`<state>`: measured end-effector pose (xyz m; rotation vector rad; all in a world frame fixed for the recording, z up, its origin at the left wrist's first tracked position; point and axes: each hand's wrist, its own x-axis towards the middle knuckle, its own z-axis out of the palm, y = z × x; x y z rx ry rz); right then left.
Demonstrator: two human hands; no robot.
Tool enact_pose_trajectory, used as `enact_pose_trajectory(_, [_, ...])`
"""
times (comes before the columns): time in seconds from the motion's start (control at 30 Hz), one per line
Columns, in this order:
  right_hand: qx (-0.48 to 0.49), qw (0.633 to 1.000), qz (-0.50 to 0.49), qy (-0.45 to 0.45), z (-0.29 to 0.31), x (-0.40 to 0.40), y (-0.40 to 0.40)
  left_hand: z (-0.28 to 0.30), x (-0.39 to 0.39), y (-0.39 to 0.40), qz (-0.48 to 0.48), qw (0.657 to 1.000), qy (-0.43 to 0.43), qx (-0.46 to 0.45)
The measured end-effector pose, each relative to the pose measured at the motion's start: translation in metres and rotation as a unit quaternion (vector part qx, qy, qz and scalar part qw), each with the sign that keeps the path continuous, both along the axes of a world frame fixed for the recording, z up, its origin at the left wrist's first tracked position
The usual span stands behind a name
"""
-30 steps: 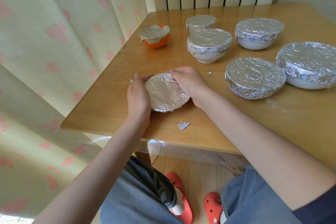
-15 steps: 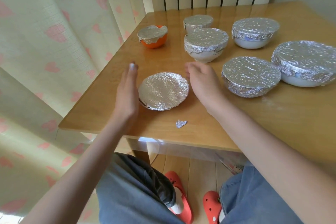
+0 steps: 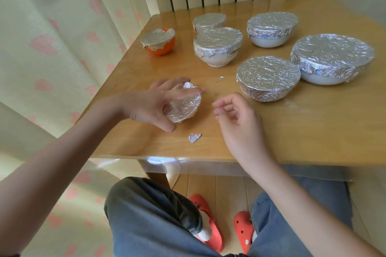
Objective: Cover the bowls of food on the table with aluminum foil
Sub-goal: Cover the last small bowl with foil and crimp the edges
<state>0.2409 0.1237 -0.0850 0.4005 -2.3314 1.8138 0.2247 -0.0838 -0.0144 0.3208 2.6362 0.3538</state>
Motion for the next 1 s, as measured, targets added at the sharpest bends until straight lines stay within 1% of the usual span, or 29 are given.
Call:
enact_pose_trajectory(0.17, [0.074,0.997,-0.016,0.013,-0.002,0.011,-0.003,0.003,0.001,0.003,-0.005,1.000,0.001,-0.004])
enact_pose_trajectory(0.3, [0.109,0.994,0.006,0.006,0.000,0.015,-0.002,0.007,-0.003,0.001,-0.029,0.997,0.015,-0.067])
enact_pose_trajectory(0.37, [0.139,0.990,0.018,0.016,0.004,0.009,-0.005,0.011,-0.005,0.004,-0.039,0.996,0.030,-0.070])
enact_pose_trajectory(0.47, [0.188,0.981,0.041,0.022,0.011,0.002,-0.013,0.014,-0.009,0.008,-0.046,0.996,0.020,-0.068])
enact_pose_trajectory(0.57, [0.172,0.983,0.058,0.017,0.014,-0.001,-0.020,0.011,-0.012,0.012,-0.041,0.998,-0.003,-0.047])
enact_pose_trajectory(0.67, [0.165,0.984,0.067,0.015,0.008,-0.001,-0.021,0.009,-0.014,0.017,-0.043,0.998,0.009,-0.048])
enact_pose_trajectory(0.8, [0.198,0.978,0.052,0.032,0.005,-0.001,-0.006,0.010,-0.017,0.020,-0.041,0.997,0.007,-0.068])
enact_pose_trajectory(0.87, [0.223,0.970,0.095,0.028,0.008,-0.002,0.003,0.010,-0.018,0.020,-0.041,0.997,0.005,-0.070])
enact_pose_trajectory(0.93, [0.224,0.965,0.135,0.020,0.007,-0.003,0.004,0.010,-0.018,0.020,-0.043,0.997,0.009,-0.067])
enact_pose_trajectory(1.0, [0.191,0.976,0.105,0.006,0.004,-0.005,0.000,0.008,-0.018,0.019,-0.046,0.997,0.018,-0.059])
